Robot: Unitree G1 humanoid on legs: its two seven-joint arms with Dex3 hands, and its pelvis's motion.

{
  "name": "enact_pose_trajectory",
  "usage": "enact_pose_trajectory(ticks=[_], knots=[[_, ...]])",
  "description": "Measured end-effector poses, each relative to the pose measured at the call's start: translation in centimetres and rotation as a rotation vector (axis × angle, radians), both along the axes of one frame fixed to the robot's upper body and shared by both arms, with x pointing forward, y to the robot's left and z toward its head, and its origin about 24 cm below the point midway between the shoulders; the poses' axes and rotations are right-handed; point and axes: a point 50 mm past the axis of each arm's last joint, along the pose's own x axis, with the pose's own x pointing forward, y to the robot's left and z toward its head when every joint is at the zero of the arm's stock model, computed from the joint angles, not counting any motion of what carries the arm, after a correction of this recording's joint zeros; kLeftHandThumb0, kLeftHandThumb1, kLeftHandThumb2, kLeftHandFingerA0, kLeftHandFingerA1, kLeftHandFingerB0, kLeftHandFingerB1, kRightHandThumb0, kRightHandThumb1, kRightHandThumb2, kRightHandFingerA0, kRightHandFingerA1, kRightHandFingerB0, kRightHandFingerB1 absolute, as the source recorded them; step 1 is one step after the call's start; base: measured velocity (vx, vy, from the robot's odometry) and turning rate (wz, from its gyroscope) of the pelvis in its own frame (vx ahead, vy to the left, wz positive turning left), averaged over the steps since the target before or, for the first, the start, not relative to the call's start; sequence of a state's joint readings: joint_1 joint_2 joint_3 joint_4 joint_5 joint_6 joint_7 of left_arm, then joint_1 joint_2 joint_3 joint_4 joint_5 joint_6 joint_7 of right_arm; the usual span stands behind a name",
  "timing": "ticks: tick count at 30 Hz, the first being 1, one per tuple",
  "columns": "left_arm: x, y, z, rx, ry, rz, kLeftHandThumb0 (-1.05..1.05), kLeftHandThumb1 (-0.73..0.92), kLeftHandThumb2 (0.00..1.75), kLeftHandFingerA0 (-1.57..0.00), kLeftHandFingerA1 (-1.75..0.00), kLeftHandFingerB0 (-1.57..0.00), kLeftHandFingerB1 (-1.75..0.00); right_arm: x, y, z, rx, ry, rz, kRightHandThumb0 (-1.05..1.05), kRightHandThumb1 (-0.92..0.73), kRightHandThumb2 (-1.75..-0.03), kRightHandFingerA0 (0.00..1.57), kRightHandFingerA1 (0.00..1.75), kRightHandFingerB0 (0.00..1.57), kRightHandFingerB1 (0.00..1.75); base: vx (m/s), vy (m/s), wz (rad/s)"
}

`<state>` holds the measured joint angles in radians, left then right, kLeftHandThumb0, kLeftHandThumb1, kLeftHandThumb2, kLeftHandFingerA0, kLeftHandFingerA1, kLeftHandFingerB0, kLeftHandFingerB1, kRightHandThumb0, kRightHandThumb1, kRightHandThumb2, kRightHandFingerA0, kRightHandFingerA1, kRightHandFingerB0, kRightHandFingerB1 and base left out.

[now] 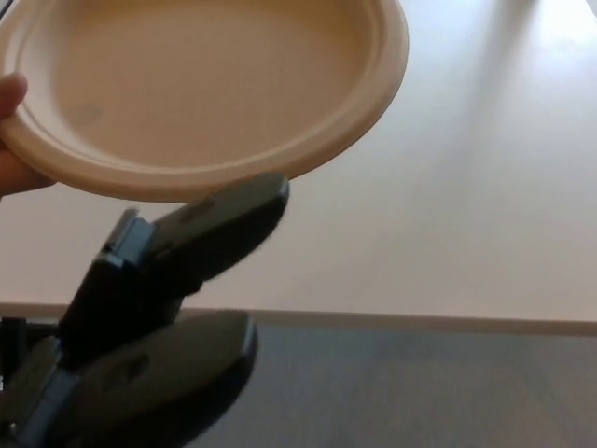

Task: A person passes a plate to the robot and the robot grabs it with its left hand and places it at the centre of the table infront of it

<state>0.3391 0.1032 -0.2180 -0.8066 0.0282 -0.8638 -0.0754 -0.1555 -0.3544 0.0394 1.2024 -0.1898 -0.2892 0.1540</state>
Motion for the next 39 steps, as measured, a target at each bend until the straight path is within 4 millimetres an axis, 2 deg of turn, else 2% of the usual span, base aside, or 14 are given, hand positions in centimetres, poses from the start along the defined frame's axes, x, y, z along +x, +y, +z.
enact_pose_trajectory(ticks=[4, 6, 7, 8, 10, 13, 16, 17, 18, 25, 30, 31, 33, 39], knots=[[-0.1, 0.2, -0.5, -0.012, 0.053, -0.019, -0.7, 0.92, 0.71, -0.16, -0.53, -0.26, -0.36, 0.0, 0.0, 0.0, 0.0, 0.0, 0.0, -0.87, -0.81, -0.65, 0.22, 0.56, 0.18, 0.45, 0.0, 0.0, 0.0], [-0.1, 0.3, -0.2, -0.043, 0.022, -0.005, -0.7, 0.84, 1.14, -0.04, -0.52, -0.05, -0.36, 0.0, 0.0, 0.0, 0.0, 0.002, 0.0, -0.85, -0.82, -0.65, 0.23, 0.55, 0.2, 0.44, 0.0, 0.0, 0.0], [0.2, 0.8, 0.5, -0.05, -0.066, 0.061, -0.67, 0.85, 0.65, -0.34, -0.64, -0.34, -0.46, 0.0, 0.0, 0.0, 0.0, 0.003, 0.0, -0.86, -0.83, -0.65, 0.23, 0.57, 0.2, 0.46, 0.0, 0.0, 0.0], [0.3, 1.0, 0.7, -0.049, -0.083, 0.078, -0.6, 0.59, 0.59, -0.47, -1.1, -0.42, -0.71, 0.0, 0.0, 0.0, 0.0, 0.003, 0.0, -0.87, -0.83, -0.65, 0.23, 0.57, 0.2, 0.46, 0.0, 0.0, 0.0], [0.5, 1.5, 1.7, -0.051, -0.191, 0.161, -0.6, 0.59, 0.59, -0.47, -1.1, -0.42, -0.71, 0.0, 0.0, 0.0, -0.001, 0.004, 0.0, -0.87, -0.83, -0.65, 0.23, 0.57, 0.2, 0.46, 0.0, 0.0, 0.0], [1.0, 1.9, 3.2, -0.051, -0.326, 0.227, -0.86, 0.82, 0.65, -0.03, -0.74, -0.11, -0.57, 0.0, 0.0, 0.0, -0.001, 0.005, 0.002, -0.86, -0.82, -0.65, 0.22, 0.56, 0.19, 0.45, 0.0, 0.0, 0.0], [1.8, 2.3, 4.1, -0.027, -0.413, 0.302, -0.79, 0.57, 0.92, -0.16, -0.58, -0.06, -0.45, 0.1, 0.0, 0.0, -0.001, 0.002, 0.003, -0.84, -0.84, -0.65, 0.22, 0.56, 0.2, 0.46, 0.0, 0.0, 0.0], [1.8, 2.4, 4.2, -0.023, -0.429, 0.326, -0.79, 0.62, 0.59, -0.13, -0.51, -0.11, -0.33, 0.1, 0.0, 0.0, -0.001, 0.002, 0.003, -0.88, -0.81, -0.66, 0.22, 0.57, 0.19, 0.46, 0.0, 0.0, 0.0], [1.8, 2.5, 4.4, -0.014, -0.445, 0.356, -0.38, 0.23, 0.87, 0.0, -0.52, 0.0, -0.5, 0.1, 0.0, 0.0, -0.001, 0.002, 0.004, -0.86, -0.82, -0.66, 0.24, 0.56, 0.2, 0.45, 0.0, 0.0, 0.0], [2.2, 3.4, 5.3, 0.072, -0.516, 0.569, -0.78, 0.58, 0.58, 0.0, -0.45, 0.0, -0.35, 0.1, 0.1, 0.0, -0.003, 0.004, 0.011, -0.86, -0.84, -0.66, 0.24, 0.57, 0.21, 0.46, 0.0, 0.0, 0.0], [3.0, 3.7, 6.1, 0.137, -0.547, 0.683, -0.91, 0.56, 0.93, -0.12, -0.06, -0.14, 0.0, 0.2, 0.1, 0.0, -0.003, 0.006, 0.015, -0.86, -0.83, -0.65, 0.22, 0.56, 0.19, 0.46, 0.0, 0.0, 0.0], [3.1, 3.7, 6.2, 0.143, -0.549, 0.693, -0.89, 0.55, 0.93, -0.13, -0.1, -0.11, -0.03, 0.2, 0.1, 0.0, -0.003, 0.006, 0.015, -0.82, -0.63, -1.08, 0.21, 0.6, 0.16, 0.53, 0.0, 0.0, 0.0], [3.6, 3.6, 6.2, 0.168, -0.547, 0.725, -0.86, 0.53, 0.93, -0.11, -0.13, -0.09, -0.07, 0.2, 0.1, 0.0, -0.003, 0.006, 0.015, -0.87, -0.83, -0.65, 0.22, 0.55, 0.2, 0.45, 0.0, 0.0, 0.0], [4.8, 3.6, 6.0, 0.239, -0.518, 0.794, -0.88, 0.53, 0.94, -0.09, -0.09, -0.08, -0.09, 0.2, 0.2, 0.0, -0.003, 0.005, 0.017, -0.89, -0.82, -0.66, 0.23, 0.56, 0.2, 0.45, 0.0, 0.0, 0.0]])
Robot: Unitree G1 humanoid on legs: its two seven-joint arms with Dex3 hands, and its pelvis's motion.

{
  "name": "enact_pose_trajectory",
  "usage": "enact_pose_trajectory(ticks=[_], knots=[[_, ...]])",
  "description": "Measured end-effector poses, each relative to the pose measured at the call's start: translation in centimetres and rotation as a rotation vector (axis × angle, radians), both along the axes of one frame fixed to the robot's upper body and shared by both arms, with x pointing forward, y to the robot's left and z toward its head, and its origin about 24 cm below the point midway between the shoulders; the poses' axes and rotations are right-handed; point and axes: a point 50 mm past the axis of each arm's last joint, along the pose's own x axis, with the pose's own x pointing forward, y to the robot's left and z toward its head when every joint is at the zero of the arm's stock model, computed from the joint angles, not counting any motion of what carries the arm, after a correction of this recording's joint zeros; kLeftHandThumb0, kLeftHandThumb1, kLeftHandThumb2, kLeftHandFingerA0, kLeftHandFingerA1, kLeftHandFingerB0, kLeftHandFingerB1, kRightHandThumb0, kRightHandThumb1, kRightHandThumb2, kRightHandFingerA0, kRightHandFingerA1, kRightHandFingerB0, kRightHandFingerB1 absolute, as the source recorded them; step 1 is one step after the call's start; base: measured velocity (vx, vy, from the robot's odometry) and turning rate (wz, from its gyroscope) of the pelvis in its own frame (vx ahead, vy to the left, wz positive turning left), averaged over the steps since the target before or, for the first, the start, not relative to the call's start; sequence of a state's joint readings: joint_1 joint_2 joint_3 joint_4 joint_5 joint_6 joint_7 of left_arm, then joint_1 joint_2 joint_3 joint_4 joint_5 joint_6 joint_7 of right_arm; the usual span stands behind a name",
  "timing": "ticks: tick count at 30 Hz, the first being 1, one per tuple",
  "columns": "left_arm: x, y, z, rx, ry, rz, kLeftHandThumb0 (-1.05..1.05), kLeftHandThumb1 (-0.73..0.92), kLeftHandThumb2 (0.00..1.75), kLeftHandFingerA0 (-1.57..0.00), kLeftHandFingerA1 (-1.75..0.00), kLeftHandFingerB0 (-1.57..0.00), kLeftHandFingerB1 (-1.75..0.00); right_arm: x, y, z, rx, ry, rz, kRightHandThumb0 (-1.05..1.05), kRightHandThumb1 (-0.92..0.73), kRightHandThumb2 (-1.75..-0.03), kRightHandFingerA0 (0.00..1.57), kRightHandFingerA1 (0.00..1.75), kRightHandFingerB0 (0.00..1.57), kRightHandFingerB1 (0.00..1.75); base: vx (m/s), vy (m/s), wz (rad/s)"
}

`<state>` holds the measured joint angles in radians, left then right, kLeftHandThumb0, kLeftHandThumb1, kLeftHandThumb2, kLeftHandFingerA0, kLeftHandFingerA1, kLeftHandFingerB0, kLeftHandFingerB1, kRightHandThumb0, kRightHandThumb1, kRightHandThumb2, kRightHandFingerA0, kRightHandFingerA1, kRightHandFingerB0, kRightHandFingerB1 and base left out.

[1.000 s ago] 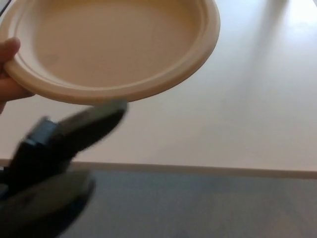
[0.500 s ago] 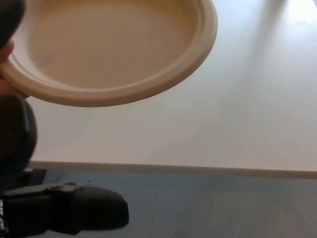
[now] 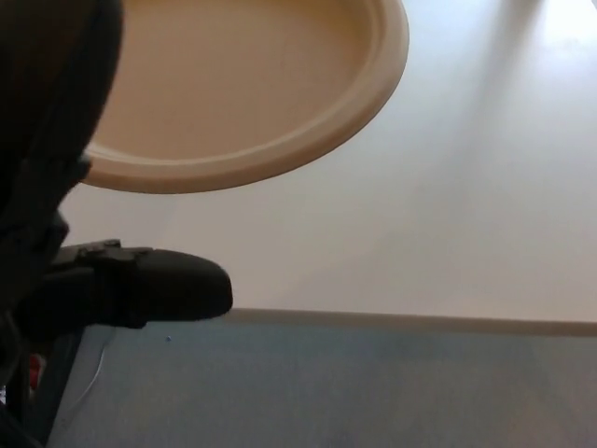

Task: A person passes a plate to the robot and the robot grabs it with its left hand and places it at the centre of the table infront of it

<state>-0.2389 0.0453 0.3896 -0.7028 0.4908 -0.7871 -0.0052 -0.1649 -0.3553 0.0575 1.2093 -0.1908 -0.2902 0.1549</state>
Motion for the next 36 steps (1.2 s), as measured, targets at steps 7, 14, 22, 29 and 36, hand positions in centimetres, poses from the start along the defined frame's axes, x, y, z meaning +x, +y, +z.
enact_pose_trajectory(ticks=[7, 14, 22, 29, 36], knots=[[2.1, 0.1, -1.0, 0.039, 0.102, 0.093, -0.8, 0.48, 0.89, -0.13, -0.13, -0.11, -0.09, 0.0, 0.0, 0.0, 0.0, -0.001, 0.001, -0.88, -0.82, -0.66, 0.23, 0.55, 0.19, 0.44, 0.0, 0.0, 0.0], [4.2, 0.1, -2.7, 0.094, 0.241, 0.175, -0.78, 0.49, 0.88, -0.13, -0.18, -0.12, -0.12, 0.2, 0.0, 0.1, -0.002, -0.004, 0.006, -0.87, -0.82, -0.66, 0.22, 0.55, 0.19, 0.44, 0.0, 0.0, 0.0], [6.2, 0.0, -4.8, 0.154, 0.372, 0.262, -0.72, 0.41, 0.87, -0.04, -0.33, -0.03, -0.18, 0.4, -0.2, 0.3, -0.006, -0.005, 0.011, -0.83, -0.85, -0.66, 0.24, 0.55, 0.21, 0.45, 0.0, 0.0, 0.0], [7.8, 0.2, -5.8, 0.188, 0.419, 0.341, -0.37, 0.13, 0.83, 0.0, -0.48, 0.0, -0.49, 0.4, -0.4, 0.4, -0.008, -0.002, 0.014, -0.86, -0.84, -0.66, 0.24, 0.55, 0.21, 0.45, 0.0, 0.0, 0.0], [9.7, 0.0, -5.9, 0.161, 0.398, 0.418, -0.45, 0.39, 0.66, -0.57, -0.49, -0.4, -0.44, 0.4, -0.5, 0.5, -0.011, 0.001, 0.016, -0.88, -0.83, -0.66, 0.22, 0.56, 0.19, 0.45, 0.0, 0.0, 0.0]])
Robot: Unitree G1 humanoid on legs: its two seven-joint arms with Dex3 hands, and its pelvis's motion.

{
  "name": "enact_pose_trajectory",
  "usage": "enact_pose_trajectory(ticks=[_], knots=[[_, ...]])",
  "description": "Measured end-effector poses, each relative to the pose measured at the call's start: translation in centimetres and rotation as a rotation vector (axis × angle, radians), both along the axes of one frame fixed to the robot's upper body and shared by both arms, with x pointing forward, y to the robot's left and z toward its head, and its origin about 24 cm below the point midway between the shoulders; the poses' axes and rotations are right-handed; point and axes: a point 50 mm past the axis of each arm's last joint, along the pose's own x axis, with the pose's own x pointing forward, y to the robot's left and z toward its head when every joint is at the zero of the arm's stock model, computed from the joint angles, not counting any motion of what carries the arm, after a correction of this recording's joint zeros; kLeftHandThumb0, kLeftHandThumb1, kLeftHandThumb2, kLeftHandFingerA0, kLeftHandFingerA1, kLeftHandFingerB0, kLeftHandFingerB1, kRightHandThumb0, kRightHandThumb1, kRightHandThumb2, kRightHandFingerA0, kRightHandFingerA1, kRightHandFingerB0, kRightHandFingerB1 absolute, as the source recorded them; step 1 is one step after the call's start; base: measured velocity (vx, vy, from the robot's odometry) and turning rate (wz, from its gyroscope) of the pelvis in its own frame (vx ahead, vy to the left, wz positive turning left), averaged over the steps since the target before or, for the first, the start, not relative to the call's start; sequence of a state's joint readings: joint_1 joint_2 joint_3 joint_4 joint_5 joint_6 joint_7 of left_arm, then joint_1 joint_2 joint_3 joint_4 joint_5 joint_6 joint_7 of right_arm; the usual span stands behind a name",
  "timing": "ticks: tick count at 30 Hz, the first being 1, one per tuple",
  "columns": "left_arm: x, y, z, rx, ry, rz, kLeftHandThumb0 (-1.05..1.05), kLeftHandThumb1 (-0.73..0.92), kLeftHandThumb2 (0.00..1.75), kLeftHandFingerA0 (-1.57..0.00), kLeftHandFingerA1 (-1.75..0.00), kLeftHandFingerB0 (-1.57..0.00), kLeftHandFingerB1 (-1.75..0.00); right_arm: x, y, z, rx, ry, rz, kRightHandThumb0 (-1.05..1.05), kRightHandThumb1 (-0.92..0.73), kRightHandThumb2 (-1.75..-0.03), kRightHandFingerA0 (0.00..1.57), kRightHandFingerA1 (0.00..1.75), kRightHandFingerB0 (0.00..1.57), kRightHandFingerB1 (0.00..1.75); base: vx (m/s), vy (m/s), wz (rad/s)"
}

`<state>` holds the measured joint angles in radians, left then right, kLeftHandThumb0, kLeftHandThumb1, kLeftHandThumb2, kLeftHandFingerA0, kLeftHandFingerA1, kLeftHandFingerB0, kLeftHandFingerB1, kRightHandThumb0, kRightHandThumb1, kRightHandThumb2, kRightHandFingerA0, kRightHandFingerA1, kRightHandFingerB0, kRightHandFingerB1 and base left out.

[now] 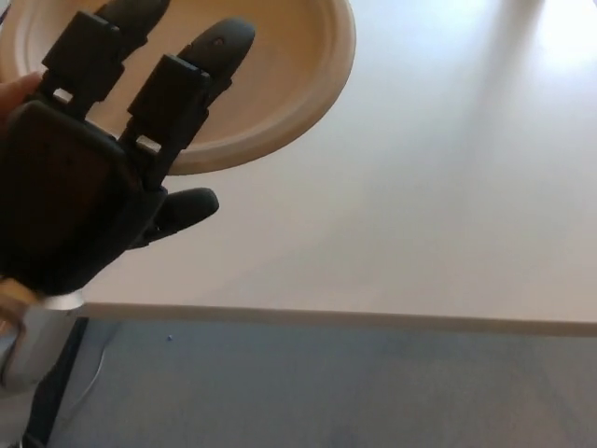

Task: A person passes a plate to the robot and the robot grabs it with its left hand and places it at the centre of the table infront of it

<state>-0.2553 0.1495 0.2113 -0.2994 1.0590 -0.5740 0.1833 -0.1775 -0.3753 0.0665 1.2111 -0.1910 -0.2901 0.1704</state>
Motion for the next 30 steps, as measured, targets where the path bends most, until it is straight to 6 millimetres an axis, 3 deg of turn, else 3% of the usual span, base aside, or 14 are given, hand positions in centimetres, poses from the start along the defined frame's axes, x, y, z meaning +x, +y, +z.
enact_pose_trajectory(ticks=[2, 3, 4, 6, 9, 15, 16, 17, 22, 24, 30], knots=[[0.4, 0.0, 0.1, -0.014, -0.02, 0.01, -0.32, 0.51, 0.56, -0.89, -0.53, -0.66, -0.45, 0.0, 0.0, 0.0, 0.0, 0.0, 0.001, -0.89, -0.82, -0.66, 0.22, 0.57, 0.19, 0.46, 0.0, 0.0, 0.0], [0.6, 0.0, 0.1, -0.02, -0.029, 0.012, -0.32, 0.51, 0.56, -0.89, -0.53, -0.66, -0.45, 0.0, 0.0, 0.0, 0.0, 0.0, 0.001, -0.89, -0.82, -0.66, 0.22, 0.57, 0.19, 0.46, 0.0, 0.0, 0.0], [0.8, 0.0, 0.2, -0.031, -0.046, 0.016, -0.25, 0.52, 0.56, -0.95, -0.69, -0.84, -0.52, 0.0, 0.0, 0.0, 0.0, 0.0, 0.002, -0.87, -0.83, -0.66, 0.22, 0.57, 0.19, 0.46, 0.0, 0.0, 0.0], [1.2, 0.1, 0.4, -0.048, -0.067, 0.022, -0.25, 0.52, 0.56, -0.97, -0.7, -0.87, -0.54, 0.0, 0.0, 0.0, 0.0, 0.0, 0.002, -0.89, -0.82, -0.67, 0.24, 0.57, 0.19, 0.46, 0.0, 0.0, 0.0], [1.6, 0.1, 0.6, -0.073, -0.098, 0.035, -0.21, 0.47, 0.54, -1.04, -0.57, -0.88, -0.54, 0.0, 0.0, 0.0, -0.003, 0.002, 0.007, -0.9, -0.81, -0.67, 0.23, 0.57, 0.19, 0.46, 0.0, 0.0, 0.0], [1.9, 0.2, 0.9, -0.097, -0.148, 0.044, -0.2, 0.47, 0.55, -1.03, -0.57, -0.87, -0.54, 0.2, -0.4, 0.3, -0.018, -0.001, 0.012, -0.9, -0.82, -0.66, 0.21, 0.57, 0.18, 0.45, 0.0, 0.0, 0.0], [1.9, 0.2, 0.9, -0.096, -0.152, 0.044, -0.19, 0.47, 0.55, -1.0, -0.58, -0.86, -0.55, 0.3, -0.4, 0.4, -0.018, -0.002, 0.013, -0.88, -0.83, -0.66, 0.22, 0.58, 0.19, 0.46, 0.0, 0.0, 0.0], [1.9, 0.2, 0.9, -0.095, -0.153, 0.043, -0.18, 0.47, 0.54, -0.99, -0.7, -0.85, -0.55, 0.3, -0.4, 0.4, -0.018, -0.002, 0.013, -0.87, -0.83, -0.66, 0.22, 0.58, 0.18, 0.46, 0.0, 0.0, 0.0], [1.9, 0.0, 0.9, -0.098, -0.161, 0.024, -0.16, 0.45, 0.53, -1.0, -0.77, -0.87, -0.56, 0.4, -0.3, 0.4, -0.021, -0.001, 0.022, -0.89, -0.83, -0.66, 0.23, 0.58, 0.19, 0.46, 0.0, 0.0, 0.0], [1.9, -0.1, 0.9, -0.092, -0.165, 0.02, -0.15, 0.44, 0.54, -1.01, -0.61, -0.87, -0.56, 0.4, -0.3, 0.4, -0.021, -0.002, 0.023, -0.87, -0.83, -0.66, 0.22, 0.58, 0.19, 0.46, 0.0, 0.0, 0.0], [2.1, -0.3, 0.8, -0.092, -0.167, 0.017, -0.16, 0.45, 0.54, -0.99, -0.55, -0.85, -0.55, 0.5, -0.3, 0.4, -0.022, -0.003, 0.025, -0.88, -0.83, -0.66, 0.22, 0.58, 0.19, 0.46, 0.0, 0.0, 0.0]])
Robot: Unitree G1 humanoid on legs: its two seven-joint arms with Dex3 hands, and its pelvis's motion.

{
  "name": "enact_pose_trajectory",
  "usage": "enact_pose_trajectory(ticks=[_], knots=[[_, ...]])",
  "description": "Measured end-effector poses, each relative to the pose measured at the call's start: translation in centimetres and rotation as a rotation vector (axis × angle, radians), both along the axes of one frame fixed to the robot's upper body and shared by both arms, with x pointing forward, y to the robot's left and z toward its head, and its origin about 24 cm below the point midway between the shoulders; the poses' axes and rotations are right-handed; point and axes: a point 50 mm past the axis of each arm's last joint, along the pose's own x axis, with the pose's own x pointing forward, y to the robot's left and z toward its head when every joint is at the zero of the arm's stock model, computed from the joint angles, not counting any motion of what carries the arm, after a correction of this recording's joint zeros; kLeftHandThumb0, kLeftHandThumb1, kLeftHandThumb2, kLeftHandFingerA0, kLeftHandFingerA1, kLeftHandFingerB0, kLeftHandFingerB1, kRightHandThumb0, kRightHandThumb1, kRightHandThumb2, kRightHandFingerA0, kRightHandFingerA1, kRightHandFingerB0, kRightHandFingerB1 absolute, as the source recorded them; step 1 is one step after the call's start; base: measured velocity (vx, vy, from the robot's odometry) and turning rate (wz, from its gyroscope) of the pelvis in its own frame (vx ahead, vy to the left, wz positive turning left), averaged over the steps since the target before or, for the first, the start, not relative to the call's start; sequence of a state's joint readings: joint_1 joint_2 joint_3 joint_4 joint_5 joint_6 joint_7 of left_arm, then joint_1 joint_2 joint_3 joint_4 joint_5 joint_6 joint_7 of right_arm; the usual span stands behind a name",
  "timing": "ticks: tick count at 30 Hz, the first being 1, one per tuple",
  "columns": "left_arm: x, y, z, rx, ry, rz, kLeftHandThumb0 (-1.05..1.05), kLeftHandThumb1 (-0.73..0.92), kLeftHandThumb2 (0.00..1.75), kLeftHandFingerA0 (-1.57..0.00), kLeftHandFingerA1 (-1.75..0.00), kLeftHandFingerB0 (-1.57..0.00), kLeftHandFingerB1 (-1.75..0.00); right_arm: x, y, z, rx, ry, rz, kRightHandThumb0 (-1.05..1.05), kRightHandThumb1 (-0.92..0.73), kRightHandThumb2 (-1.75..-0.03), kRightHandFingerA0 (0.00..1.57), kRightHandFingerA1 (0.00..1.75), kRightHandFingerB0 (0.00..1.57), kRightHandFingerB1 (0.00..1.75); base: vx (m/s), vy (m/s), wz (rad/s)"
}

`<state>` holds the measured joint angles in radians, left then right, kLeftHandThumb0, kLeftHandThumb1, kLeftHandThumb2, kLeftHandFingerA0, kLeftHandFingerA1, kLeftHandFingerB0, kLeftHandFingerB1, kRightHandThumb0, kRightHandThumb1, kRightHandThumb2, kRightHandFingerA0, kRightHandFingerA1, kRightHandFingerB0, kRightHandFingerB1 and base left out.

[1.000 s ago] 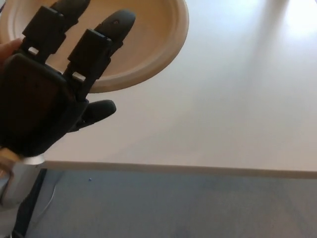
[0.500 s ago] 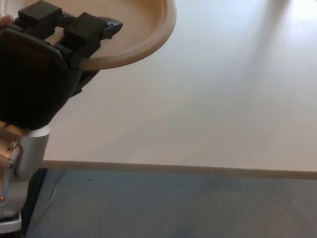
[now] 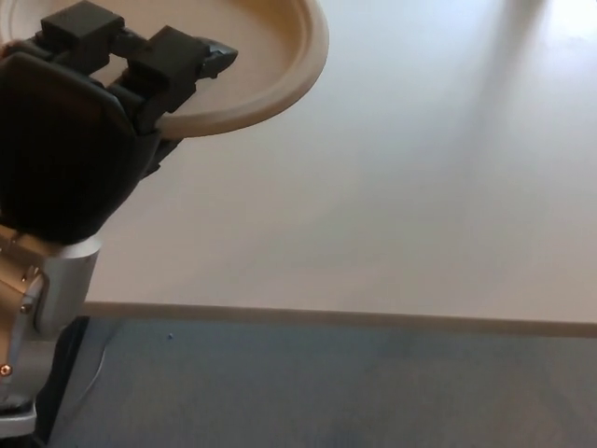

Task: A person passes a plate to the robot and the robot grabs it with its left hand and places it at the centre of the table infront of it

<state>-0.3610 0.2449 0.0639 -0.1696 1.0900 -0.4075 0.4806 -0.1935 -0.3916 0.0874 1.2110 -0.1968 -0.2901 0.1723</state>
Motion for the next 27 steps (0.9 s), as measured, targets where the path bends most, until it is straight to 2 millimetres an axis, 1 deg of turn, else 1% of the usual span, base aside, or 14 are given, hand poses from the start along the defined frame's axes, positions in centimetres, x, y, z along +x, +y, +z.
enact_pose_trajectory(ticks=[5, 9, 10, 14, 15, 18, 19, 22, 26, 27], knots=[[0.1, -0.4, -0.2, 0.014, 0.007, -0.009, -0.16, 0.47, 0.54, -0.95, -0.54, -0.83, -0.53, 0.0, 0.0, 0.0, -0.001, 0.001, 0.002, -0.87, -0.82, -0.66, 0.22, 0.57, 0.19, 0.45, 0.0, 0.0, 0.0], [0.1, -1.2, -0.5, 0.032, 0.031, -0.038, -0.15, 0.48, 0.54, -0.96, -0.55, -0.82, -0.53, 0.0, 0.0, 0.0, 0.002, 0.002, -0.001, -0.89, -0.82, -0.66, 0.23, 0.59, 0.19, 0.46, 0.0, 0.0, 0.0], [0.1, -1.4, -0.6, 0.036, 0.038, -0.047, -0.17, 0.46, 0.54, -1.0, -0.56, -0.84, -0.53, 0.0, 0.0, 0.0, 0.003, 0.002, -0.002, -0.88, -0.83, -0.66, 0.23, 0.58, 0.2, 0.46, 0.0, 0.0, 0.0], [0.2, -2.3, -1.2, 0.05, 0.065, -0.08, -0.19, 0.45, 0.53, -1.03, -0.56, -0.85, -0.53, 0.0, 0.0, 0.0, 0.003, 0.001, -0.001, -0.86, -0.84, -0.65, 0.23, 0.58, 0.2, 0.46, 0.0, 0.0, 0.0], [0.2, -2.5, -1.4, 0.055, 0.073, -0.089, -0.2, 0.46, 0.54, -1.01, -0.55, -0.84, -0.53, 0.0, 0.0, 0.0, 0.003, 0.001, 0.0, -0.85, -0.84, -0.65, 0.21, 0.58, 0.2, 0.46, 0.0, 0.0, 0.0], [0.8, -3.5, -2.4, 0.073, 0.103, -0.124, -0.2, 0.46, 0.54, -1.01, -0.54, -0.84, -0.53, 0.1, 0.0, 0.1, 0.003, -0.003, 0.0, -0.86, -0.84, -0.65, 0.23, 0.57, 0.2, 0.45, 0.0, 0.0, 0.0], [0.9, -3.8, -2.7, 0.077, 0.111, -0.134, -0.21, 0.51, 0.56, -0.99, -0.54, -0.82, -0.53, 0.2, 0.0, 0.1, 0.003, -0.004, 0.001, -0.87, -0.83, -0.66, 0.22, 0.57, 0.19, 0.45, 0.0, 0.0, 0.0], [1.2, -4.7, -3.8, 0.087, 0.133, -0.165, -0.23, 0.51, 0.57, -0.99, -0.57, -0.81, -0.53, 0.2, 0.0, 0.1, 0.002, -0.004, 0.005, -0.88, -0.84, -0.65, 0.21, 0.57, 0.18, 0.45, 0.0, 0.0, 0.0], [1.3, -5.7, -4.9, 0.102, 0.145, -0.195, -0.21, 0.51, 0.56, -0.98, -0.56, -0.8, -0.54, 0.4, 0.1, 0.2, 0.003, -0.009, 0.008, -0.88, -0.84, -0.65, 0.19, 0.57, 0.17, 0.46, 0.0, 0.0, 0.0], [1.4, -5.9, -5.1, 0.104, 0.144, -0.203, -0.17, 0.5, 0.55, -0.93, -0.58, -0.78, -0.53, 0.5, 0.1, 0.2, 0.003, -0.011, 0.008, -0.87, -0.84, -0.65, 0.2, 0.57, 0.18, 0.46, 0.0, 0.0, 0.0]])
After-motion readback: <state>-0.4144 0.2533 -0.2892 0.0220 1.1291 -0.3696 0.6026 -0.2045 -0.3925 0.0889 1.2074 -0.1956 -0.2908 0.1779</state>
